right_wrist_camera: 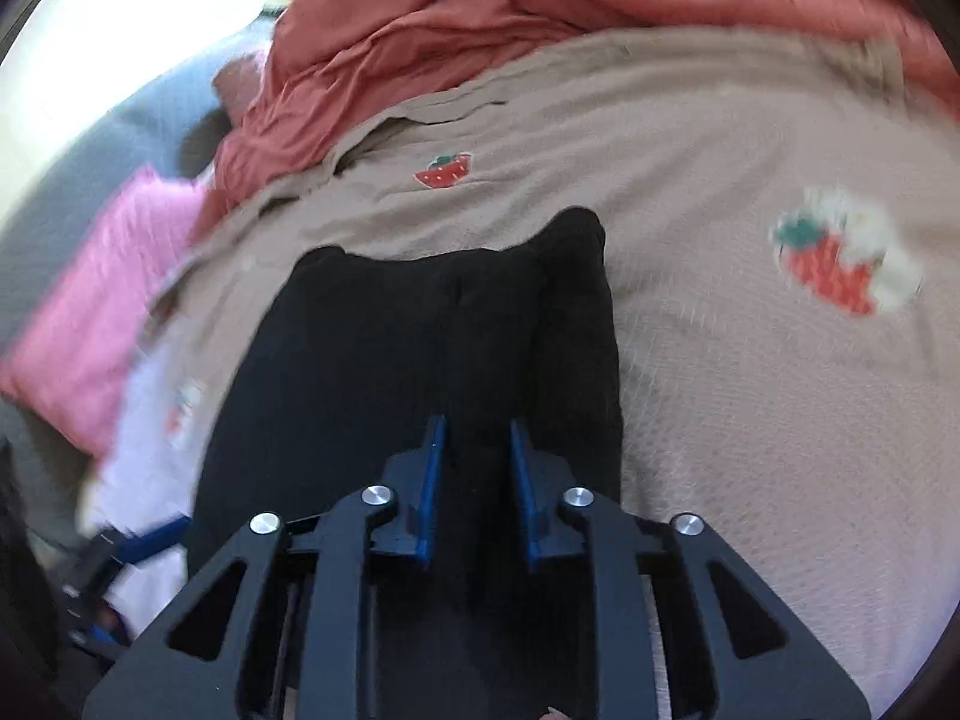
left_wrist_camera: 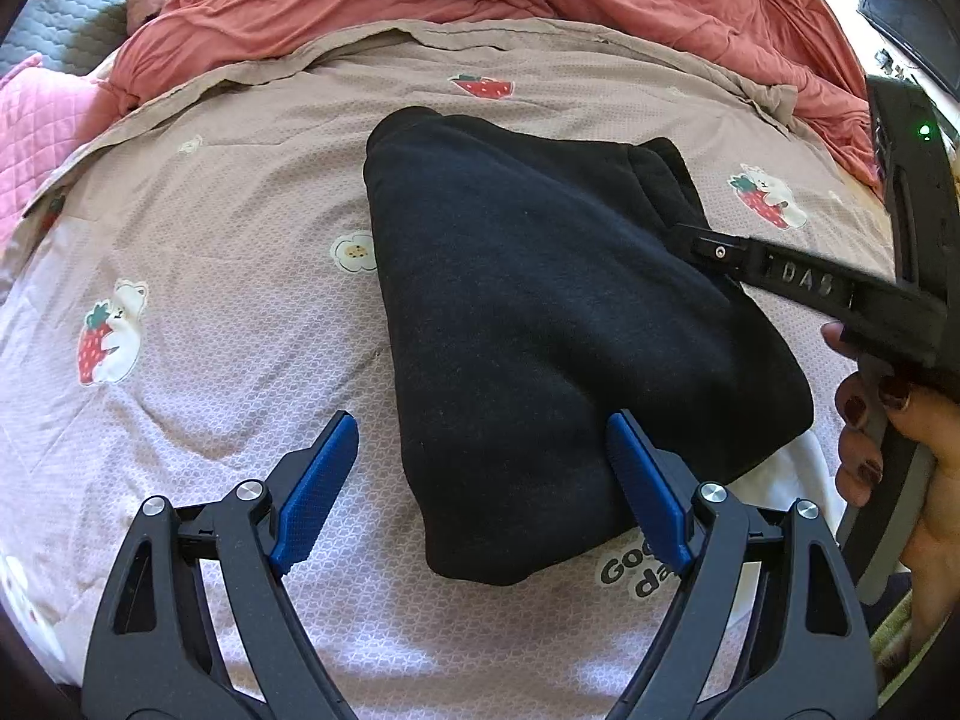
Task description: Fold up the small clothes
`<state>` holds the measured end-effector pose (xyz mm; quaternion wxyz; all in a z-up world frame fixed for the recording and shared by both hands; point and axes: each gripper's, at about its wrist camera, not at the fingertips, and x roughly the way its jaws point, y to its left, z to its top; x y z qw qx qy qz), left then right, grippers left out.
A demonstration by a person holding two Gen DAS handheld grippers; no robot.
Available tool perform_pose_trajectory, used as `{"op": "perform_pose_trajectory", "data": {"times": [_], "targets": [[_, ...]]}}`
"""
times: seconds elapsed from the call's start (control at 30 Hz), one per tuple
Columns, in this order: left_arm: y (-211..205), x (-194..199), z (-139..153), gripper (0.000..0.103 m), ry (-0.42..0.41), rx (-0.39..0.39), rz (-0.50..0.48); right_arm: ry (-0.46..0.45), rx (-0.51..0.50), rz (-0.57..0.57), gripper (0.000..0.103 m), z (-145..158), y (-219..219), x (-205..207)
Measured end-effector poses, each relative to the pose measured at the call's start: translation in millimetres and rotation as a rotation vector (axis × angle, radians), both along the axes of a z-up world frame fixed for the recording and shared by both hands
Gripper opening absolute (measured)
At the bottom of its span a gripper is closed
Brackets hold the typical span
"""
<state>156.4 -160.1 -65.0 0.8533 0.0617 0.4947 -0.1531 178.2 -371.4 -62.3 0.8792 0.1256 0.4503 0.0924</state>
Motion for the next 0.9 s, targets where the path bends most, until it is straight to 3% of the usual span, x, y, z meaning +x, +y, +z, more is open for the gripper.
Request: {"op": "perform_pose_trajectory", "data": {"times": [0.13,0.23,0.33,0.43,0.53,0.7,0.9], "targets": [[0.5,-0.6,0.0,0.077,0.001,0.001,-0.002,-0.018,-0.005,-0.016,0.014,5.0,-5.6,-2.0],[1.3,-0.6,-0.9,0.078,0.005,-0.002,-0.004,-0.017,-0.011,-0.051,0.004,3.3,-15.9,-1.0],[1.3,0.1,-2.1,0.079,0.012,-0.007,-0.002,0.019,0.031,-0.061,0.005,-8.1,-22.1,1.6],[1.5,0.3,-2.3,0.079,0.01,-0.002,-0.004,0.019,0.003,-0.061,0.007,-7.9,-19.0,1.6],[0.8,-0.6,-2.4,0.079,0.01,-0.004,-0.001,0.03,0.0,-0.085,0.02,-9.9,-22.8,1.3],[1.1,-1.4,-1.3,0.081,0.009,-0.003,0.006,0.052,0.096,-0.112,0.035,-10.7,-35.0,1.2],[20.8,2.3,16.2,0.084,-0.017,-0.088,0.059,0.02,0.173,-0.135,0.059,6.5,-50.8,-6.0]]}}
